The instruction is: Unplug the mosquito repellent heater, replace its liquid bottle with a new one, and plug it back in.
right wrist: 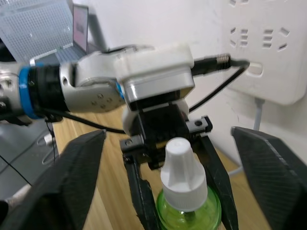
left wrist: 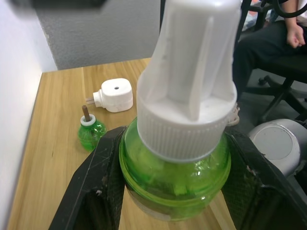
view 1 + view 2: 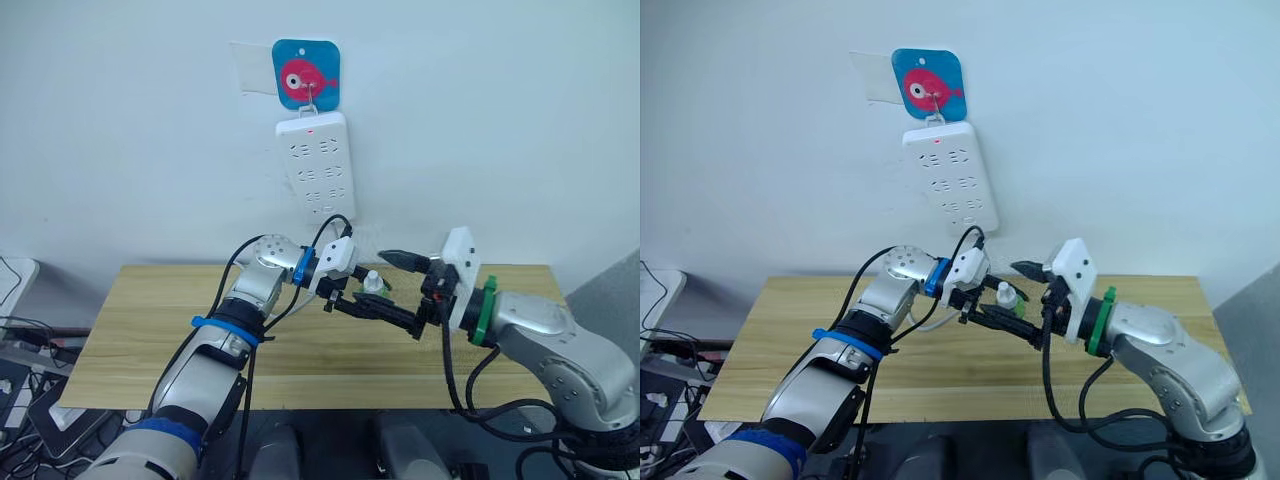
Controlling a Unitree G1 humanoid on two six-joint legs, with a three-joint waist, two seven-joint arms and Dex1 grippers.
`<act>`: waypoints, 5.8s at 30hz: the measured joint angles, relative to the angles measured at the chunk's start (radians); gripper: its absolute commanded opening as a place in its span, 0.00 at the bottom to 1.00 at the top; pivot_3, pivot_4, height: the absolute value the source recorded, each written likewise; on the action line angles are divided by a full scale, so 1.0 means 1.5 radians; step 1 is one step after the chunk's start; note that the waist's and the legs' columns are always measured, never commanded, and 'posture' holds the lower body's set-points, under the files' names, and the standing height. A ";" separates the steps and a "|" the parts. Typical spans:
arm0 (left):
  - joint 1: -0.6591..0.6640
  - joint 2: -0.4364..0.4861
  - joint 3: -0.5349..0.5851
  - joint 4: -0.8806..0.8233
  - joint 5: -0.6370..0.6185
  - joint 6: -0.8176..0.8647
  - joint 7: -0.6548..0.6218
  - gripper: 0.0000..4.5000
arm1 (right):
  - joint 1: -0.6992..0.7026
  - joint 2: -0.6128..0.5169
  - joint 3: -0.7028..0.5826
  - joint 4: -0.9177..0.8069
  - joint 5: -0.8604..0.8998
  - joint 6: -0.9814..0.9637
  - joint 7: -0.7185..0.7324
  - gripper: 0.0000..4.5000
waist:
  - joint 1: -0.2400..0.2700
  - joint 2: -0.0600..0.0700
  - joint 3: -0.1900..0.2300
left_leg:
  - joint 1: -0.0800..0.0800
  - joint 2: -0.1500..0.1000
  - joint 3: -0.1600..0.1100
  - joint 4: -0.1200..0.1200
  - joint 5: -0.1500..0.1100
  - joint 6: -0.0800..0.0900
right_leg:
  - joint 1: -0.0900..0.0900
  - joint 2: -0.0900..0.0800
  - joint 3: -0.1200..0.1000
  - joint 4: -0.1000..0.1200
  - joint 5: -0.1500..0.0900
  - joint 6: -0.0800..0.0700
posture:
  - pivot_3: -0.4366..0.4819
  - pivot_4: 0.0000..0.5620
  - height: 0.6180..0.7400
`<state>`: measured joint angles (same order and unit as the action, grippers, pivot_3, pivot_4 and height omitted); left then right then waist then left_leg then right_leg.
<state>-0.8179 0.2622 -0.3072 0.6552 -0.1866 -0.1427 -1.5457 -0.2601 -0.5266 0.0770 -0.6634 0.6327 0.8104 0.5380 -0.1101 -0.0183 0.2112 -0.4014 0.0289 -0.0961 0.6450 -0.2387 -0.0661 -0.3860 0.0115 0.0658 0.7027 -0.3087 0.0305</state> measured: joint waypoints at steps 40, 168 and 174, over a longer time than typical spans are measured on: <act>0.059 0.047 0.026 -0.049 0.018 0.007 0.028 0.51 | 0.112 0.146 -0.007 0.426 -0.281 -0.375 -0.171 0.07 | 0.003 0.000 0.000 | 0.001 0.000 0.001 -0.001 0.000 0.000 | -0.001 0.000 0.002 0.001 0.000 0.000 | 0.42 0.30 1.00; 0.100 -0.141 0.240 -0.330 -0.397 0.682 0.361 1.00 | 0.078 0.071 -0.303 0.014 0.702 -0.065 -0.506 0.19 | 0.013 0.001 0.000 | 0.000 0.000 0.002 0.000 0.000 0.000 | -0.001 0.000 0.002 0.001 0.000 0.000 | 0.35 0.24 1.00; 0.120 -0.188 0.235 -0.340 -0.400 0.657 0.402 1.00 | 0.066 0.042 -0.271 0.014 0.753 -0.103 -0.537 0.19 | 0.013 0.001 0.000 | 0.000 0.000 0.003 0.000 0.000 0.000 | -0.001 0.000 0.003 0.001 0.000 0.000 | 0.35 0.24 1.00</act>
<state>-0.6374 -0.0192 0.0454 0.1457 -0.7866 0.8432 -0.9434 -0.1616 -0.4639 -0.3298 -0.6428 1.7618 0.6552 -0.2676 -0.0907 -0.0170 0.2108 -0.4009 0.0291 -0.0921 0.6442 -0.2385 -0.0663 -0.3873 0.0114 0.0699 0.7038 -0.3092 0.0306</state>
